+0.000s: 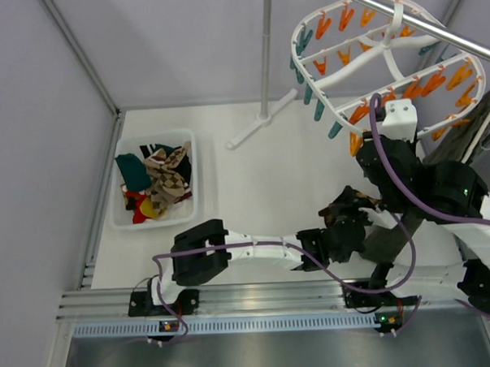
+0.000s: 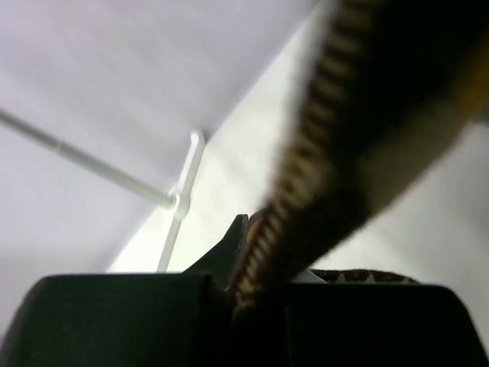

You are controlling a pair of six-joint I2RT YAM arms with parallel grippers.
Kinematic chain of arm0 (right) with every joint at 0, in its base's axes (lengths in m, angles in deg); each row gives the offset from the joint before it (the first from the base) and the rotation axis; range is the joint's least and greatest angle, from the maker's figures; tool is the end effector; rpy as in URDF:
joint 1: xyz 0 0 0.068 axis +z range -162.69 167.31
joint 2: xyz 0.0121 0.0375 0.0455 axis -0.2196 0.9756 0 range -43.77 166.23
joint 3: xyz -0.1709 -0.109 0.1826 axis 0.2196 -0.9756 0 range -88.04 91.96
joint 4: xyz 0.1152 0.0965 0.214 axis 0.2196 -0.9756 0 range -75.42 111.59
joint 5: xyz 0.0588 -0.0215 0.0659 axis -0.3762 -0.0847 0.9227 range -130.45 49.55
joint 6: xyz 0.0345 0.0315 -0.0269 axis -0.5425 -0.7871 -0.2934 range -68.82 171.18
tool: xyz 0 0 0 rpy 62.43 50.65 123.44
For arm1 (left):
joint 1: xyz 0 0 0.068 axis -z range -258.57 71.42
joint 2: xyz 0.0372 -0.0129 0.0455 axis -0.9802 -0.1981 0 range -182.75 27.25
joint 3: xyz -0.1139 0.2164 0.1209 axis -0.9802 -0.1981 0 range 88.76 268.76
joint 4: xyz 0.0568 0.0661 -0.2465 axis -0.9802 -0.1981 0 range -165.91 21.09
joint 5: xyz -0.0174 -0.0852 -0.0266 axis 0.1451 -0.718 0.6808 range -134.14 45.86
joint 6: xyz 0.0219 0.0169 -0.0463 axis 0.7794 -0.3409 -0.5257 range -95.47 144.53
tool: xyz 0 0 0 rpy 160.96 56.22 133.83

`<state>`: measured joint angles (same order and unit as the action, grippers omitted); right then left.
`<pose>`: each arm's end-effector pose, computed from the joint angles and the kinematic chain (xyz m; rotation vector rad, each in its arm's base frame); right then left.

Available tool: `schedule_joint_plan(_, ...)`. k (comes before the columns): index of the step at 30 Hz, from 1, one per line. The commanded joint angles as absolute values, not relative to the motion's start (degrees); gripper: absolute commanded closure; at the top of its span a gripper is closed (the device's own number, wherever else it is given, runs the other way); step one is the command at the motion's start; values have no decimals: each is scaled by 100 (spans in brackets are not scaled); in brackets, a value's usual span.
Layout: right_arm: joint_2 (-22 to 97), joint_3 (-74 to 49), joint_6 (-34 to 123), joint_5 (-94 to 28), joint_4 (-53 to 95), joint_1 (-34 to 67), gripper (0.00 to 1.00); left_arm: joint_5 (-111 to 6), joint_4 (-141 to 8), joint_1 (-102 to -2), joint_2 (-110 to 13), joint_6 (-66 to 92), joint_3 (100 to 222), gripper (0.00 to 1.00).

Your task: Remove the socks clipped to the hanger

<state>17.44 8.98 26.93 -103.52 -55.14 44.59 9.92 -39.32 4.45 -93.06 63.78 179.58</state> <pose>0.0940 0.0877 0.4778 -0.0283 1.8829 -0.3022 0.0882 -0.4839 0.2732 0.8801 1.3017 0.1398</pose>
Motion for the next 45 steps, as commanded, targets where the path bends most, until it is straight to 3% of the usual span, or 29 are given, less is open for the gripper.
schedule_joint_plan(1, 1504, 715, 2946, -9927, -5569, 4532, 50, 1394, -3735, 133, -8344, 5549, 17133, 100)
schedule_joint_plan(4, 1162, 522, 3253, -9443, -4936, 4532, 38, 1457, -4391, -192, -7528, 4575, 16297, 100)
schedule_joint_plan(7, 705, 294, 3614, -8146, -4172, 4532, 13, 1492, -5373, -552, -6640, 3145, 15576, 100)
schedule_joint_plan(10, 309, 162, 3703, -7518, -3671, 4532, 1, 1343, -6202, -982, -5761, 2184, 15039, 100)
schedule_joint_plan(13, 45, 117, 3746, -6571, -3484, 4532, 1, 1185, -7599, -1650, -5040, 815, 14870, 100)
schedule_joint_plan(17, -167, 170, 4044, -5273, -3581, 4523, 1, 703, -8891, -2861, -4046, 135, 14904, 100)
schedule_joint_plan(24, -553, -128, 4563, -3378, -3371, 4523, 1, 62, -10168, -4627, -3559, 18, 15748, 100)
schedule_joint_plan(29, -844, -506, 4722, -2491, -3071, 4523, 1, -2079, -11054, -6308, -4305, 483, 16889, 100)
schedule_joint_plan(33, -914, -691, 4836, -2270, -2922, 4532, 1, -2341, -11723, -7504, -5201, 967, 17873, 99)
schedule_joint_plan(35, -975, -909, 4889, -2217, -2703, 4532, 1, -2261, -11943, -7576, -5624, 1240, 18068, 87)
schedule_joint_plan(45, -1599, -2527, 4468, -1927, -875, 4532, 1, -3296, -11944, -7655, -8066, 1223, 17717, 85)
